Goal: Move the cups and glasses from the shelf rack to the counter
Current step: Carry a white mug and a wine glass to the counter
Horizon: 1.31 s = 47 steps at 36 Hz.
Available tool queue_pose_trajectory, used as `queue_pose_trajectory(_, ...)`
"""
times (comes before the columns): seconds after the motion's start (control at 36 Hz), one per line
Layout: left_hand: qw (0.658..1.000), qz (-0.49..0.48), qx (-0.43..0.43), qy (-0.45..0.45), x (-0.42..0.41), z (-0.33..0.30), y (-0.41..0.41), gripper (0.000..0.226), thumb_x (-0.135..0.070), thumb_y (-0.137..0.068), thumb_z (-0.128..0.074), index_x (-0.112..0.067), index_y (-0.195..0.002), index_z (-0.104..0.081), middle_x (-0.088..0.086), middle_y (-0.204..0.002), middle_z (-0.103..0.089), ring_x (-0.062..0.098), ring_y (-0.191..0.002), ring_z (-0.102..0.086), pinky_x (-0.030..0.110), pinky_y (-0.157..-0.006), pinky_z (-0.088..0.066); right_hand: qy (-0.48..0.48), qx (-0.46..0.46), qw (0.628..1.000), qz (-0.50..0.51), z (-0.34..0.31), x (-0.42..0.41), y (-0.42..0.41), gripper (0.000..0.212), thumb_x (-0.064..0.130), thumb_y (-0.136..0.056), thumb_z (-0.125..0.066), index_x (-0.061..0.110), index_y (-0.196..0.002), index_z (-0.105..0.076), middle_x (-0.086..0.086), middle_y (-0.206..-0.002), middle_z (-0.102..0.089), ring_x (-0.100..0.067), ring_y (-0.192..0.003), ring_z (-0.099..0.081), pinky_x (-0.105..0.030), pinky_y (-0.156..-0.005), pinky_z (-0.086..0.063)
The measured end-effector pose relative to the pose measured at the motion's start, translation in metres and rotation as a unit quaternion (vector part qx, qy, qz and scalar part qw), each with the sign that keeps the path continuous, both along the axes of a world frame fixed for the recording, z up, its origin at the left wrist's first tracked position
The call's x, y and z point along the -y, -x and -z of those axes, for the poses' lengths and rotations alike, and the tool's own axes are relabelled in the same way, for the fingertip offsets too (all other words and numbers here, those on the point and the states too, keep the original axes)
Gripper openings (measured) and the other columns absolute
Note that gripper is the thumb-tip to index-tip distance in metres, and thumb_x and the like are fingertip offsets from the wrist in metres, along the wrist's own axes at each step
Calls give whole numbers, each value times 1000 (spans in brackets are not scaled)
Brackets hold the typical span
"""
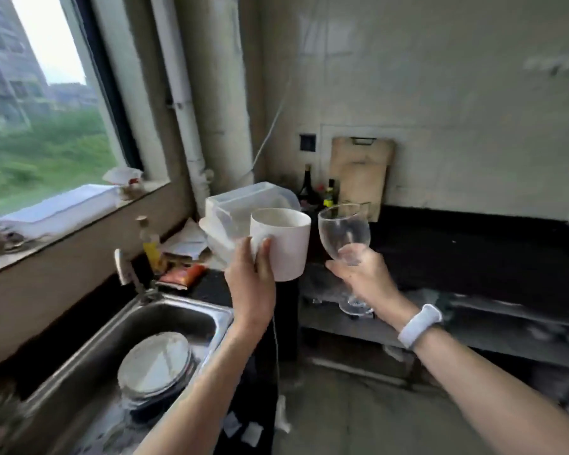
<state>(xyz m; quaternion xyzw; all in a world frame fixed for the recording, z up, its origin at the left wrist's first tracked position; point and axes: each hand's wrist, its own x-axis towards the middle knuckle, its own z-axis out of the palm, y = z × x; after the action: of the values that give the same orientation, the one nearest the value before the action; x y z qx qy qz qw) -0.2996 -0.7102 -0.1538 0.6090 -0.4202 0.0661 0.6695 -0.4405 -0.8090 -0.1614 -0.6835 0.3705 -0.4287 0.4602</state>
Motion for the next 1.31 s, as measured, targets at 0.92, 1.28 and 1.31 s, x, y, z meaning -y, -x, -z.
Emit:
queue_pose_trajectory(0.92, 872, 447, -59, -191, 565, 81, 174, 23, -50, -91, -40, -29, -102, -43, -13, -97, -53, 7, -87, -58, 15, -60, -44, -101, -30, 932, 348, 56, 431, 221, 18, 21, -83, -62, 21, -67, -56, 15, -42, -55, 4, -43, -51, -7, -42, -39)
queue_pose_trajectory(1.28, 821, 495, -87, -271, 750, 141, 266, 25, -41, -97, -32, -21, -112, -35, -14, -102, -45, 6, -94, -52, 14, -65, -42, -181, -4, 921, 346, 136, 620, 310, 12, 18, -83, -63, 21, -74, -55, 9, -56, -51, 1, -46, -51, -12, -47, -40)
queue_pose_trajectory(1.31, 820, 493, -88, -276, 768, 148, 274, 25, -41, -97, -31, -21, -112, -35, -15, -102, -44, 6, -93, -51, 13, -63, -43, -182, -10, 922, 343, 144, 638, 317, 12, 18, -84, -63, 24, -76, -56, 8, -63, -55, 0, -56, -55, -13, -54, -41)
